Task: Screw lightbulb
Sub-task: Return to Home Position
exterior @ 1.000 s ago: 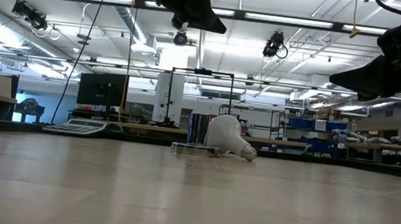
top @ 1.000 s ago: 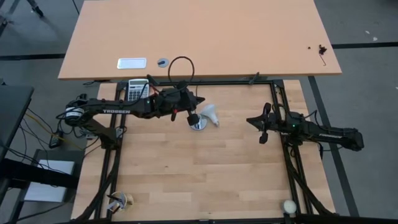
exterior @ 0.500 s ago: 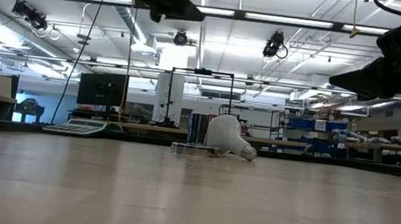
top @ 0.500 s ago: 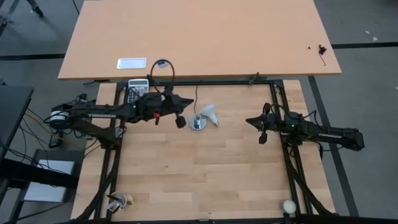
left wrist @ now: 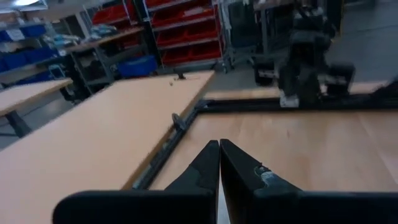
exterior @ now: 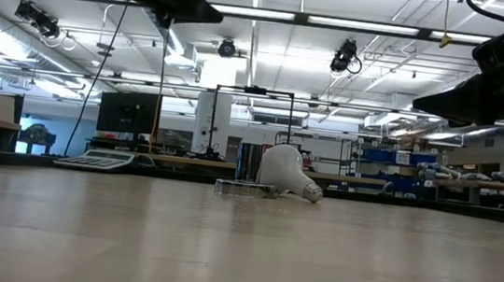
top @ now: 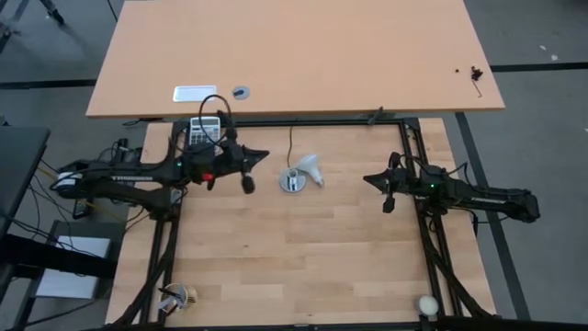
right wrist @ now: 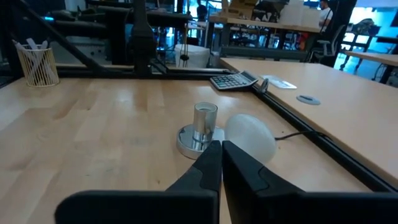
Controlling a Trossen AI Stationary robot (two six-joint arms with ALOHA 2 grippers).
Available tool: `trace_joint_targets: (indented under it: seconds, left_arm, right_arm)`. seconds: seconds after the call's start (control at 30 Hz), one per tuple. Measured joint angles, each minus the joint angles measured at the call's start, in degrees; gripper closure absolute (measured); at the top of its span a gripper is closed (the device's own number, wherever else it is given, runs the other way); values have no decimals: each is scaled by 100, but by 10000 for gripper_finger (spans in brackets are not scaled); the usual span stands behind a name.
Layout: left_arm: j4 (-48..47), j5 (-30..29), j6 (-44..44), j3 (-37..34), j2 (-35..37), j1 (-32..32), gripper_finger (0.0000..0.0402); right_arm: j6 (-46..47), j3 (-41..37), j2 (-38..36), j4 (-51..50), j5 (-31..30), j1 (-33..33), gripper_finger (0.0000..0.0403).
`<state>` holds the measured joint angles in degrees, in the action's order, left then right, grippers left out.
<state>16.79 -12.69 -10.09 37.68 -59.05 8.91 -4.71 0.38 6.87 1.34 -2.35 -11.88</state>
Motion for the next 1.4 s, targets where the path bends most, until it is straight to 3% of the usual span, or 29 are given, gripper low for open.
trace_joint_targets:
  seconds: [0.87, 1.1, 1.4]
  left_arm:
    - [961, 219, 221, -2465, 2398, 1, 383]
    - [786, 582, 331, -2910, 2984, -2, 383]
    - [273, 596, 602, -3401, 3876, -19, 383]
  right_arm:
    - [2, 0, -2, 64, 2, 0, 379]
    - [2, 0, -2, 76, 2, 0, 383]
    - [2, 0, -2, 83, 2, 0, 379]
